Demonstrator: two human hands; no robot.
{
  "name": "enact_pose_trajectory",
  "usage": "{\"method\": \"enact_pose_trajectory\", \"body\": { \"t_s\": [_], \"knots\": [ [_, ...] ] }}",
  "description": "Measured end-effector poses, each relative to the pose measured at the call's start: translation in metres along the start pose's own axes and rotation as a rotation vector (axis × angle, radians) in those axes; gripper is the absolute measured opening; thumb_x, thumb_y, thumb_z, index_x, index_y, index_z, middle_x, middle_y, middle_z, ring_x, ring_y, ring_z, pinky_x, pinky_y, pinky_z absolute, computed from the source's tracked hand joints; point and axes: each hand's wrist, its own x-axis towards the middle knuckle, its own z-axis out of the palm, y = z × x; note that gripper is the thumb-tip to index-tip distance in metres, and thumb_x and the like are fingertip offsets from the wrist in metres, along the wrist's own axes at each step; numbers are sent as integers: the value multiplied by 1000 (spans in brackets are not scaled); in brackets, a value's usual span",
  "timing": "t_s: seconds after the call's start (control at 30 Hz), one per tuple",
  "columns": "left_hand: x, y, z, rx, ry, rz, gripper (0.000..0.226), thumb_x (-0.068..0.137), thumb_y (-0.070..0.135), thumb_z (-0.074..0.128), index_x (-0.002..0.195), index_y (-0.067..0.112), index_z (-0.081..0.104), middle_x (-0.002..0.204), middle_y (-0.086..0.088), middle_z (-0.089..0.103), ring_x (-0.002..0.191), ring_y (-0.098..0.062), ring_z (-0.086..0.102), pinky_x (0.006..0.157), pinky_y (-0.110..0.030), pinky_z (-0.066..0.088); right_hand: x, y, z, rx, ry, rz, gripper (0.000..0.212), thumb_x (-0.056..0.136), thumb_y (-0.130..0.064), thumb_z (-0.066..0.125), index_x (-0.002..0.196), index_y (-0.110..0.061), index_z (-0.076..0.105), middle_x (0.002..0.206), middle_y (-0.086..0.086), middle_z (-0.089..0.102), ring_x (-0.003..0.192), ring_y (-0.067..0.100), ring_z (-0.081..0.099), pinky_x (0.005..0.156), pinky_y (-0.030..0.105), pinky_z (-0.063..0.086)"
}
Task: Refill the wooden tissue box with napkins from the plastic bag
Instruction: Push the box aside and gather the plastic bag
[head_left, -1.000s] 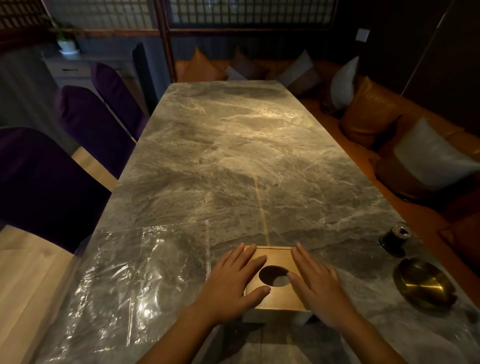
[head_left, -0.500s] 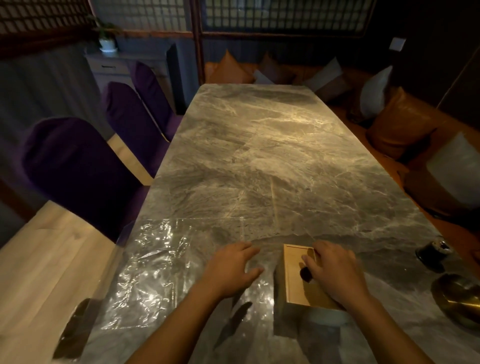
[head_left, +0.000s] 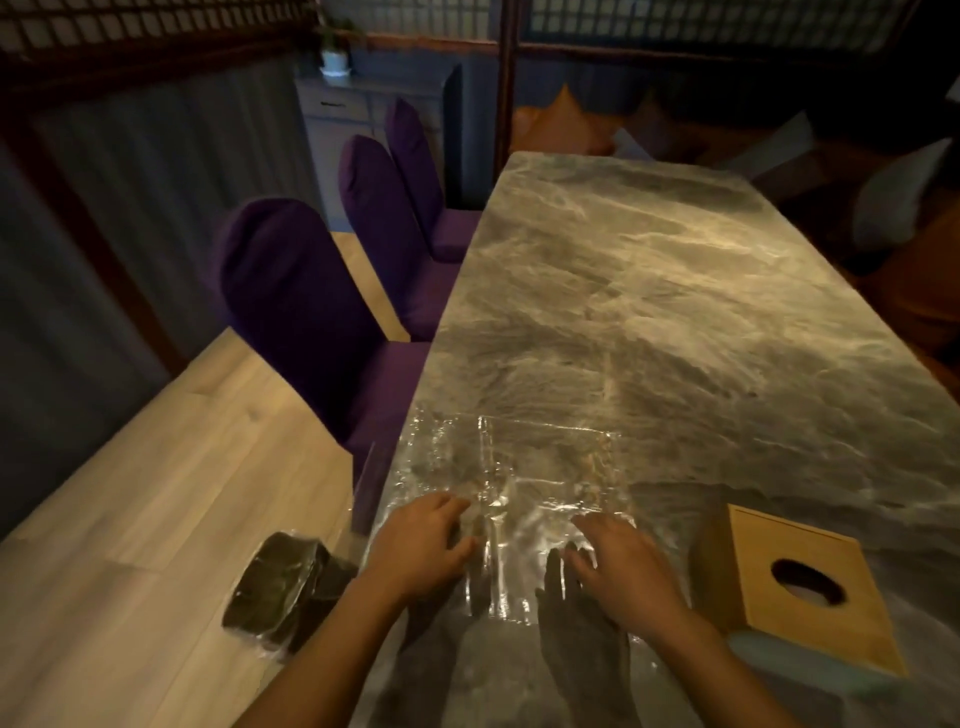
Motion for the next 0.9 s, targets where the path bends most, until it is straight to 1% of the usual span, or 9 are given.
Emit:
{"method": "enact_pose_trajectory", "body": {
  "t_s": [0.2,0.37,0.43,0.5,0.57,0.67,0.77,0.83,0.9],
  "knots": [
    [-11,-35,11,86,7,14,57,88,47,46,139,27,35,148,-2,36,130,-19,40,105,-32,37,-2,-16,35,-87,-81,-12,38,92,-40,41,124,-20,48,123,-1,55,113,19,50,94,33,38],
    [-22,-41,23,160,12,74,48,93,41,39,139,26,37,153,-6,29,139,-23,30,113,-39,29,-5,-14,50,-111,-82,32,29,92,-38,38,110,-20,54,117,-3,56,106,19,52,87,31,39],
    [-28,-41,27,202,20,114,43,89,40,40,129,26,49,140,-3,49,127,-22,48,104,-40,40,-2,-11,50,-114,-76,43,31,92,-38,40,110,-19,55,117,-3,55,107,19,53,88,32,39],
    [-34,-37,31,223,25,169,39,79,42,44,112,31,60,113,4,67,102,-17,66,88,-36,52,4,-9,48,-113,-71,70,31,92,-39,40,110,-18,55,117,-3,55,107,19,53,89,33,39],
    [-43,-29,37,243,13,254,37,75,44,46,106,35,62,102,5,71,91,-15,68,83,-37,56,12,-6,46,-117,-66,94,29,92,-38,40,107,-18,56,116,-2,56,105,19,54,88,33,38],
    [-56,-14,48,273,-56,409,36,74,48,49,106,39,63,99,3,72,87,-14,68,83,-37,56,26,-2,44,-120,-75,105,29,90,-41,44,105,-19,54,116,-1,56,105,20,54,88,34,37],
    [-63,1,60,287,-82,565,35,70,51,56,104,42,63,91,6,70,83,-11,65,81,-28,55,41,-1,41,-143,-136,92,40,90,-43,46,118,-16,48,130,2,49,119,22,47,97,37,35],
    [-64,12,64,296,-81,614,38,69,54,55,105,43,62,89,7,70,83,-10,65,80,-26,54,49,-1,39,-154,-163,62,49,90,-43,47,128,-13,42,142,5,41,128,23,41,105,39,32],
    [-63,23,67,348,-84,641,43,66,57,52,105,42,62,89,8,69,84,-9,65,79,-24,53,53,-2,37,-151,-174,28,51,90,-41,47,131,-12,40,145,5,37,132,22,36,107,39,29]
  ]
}}
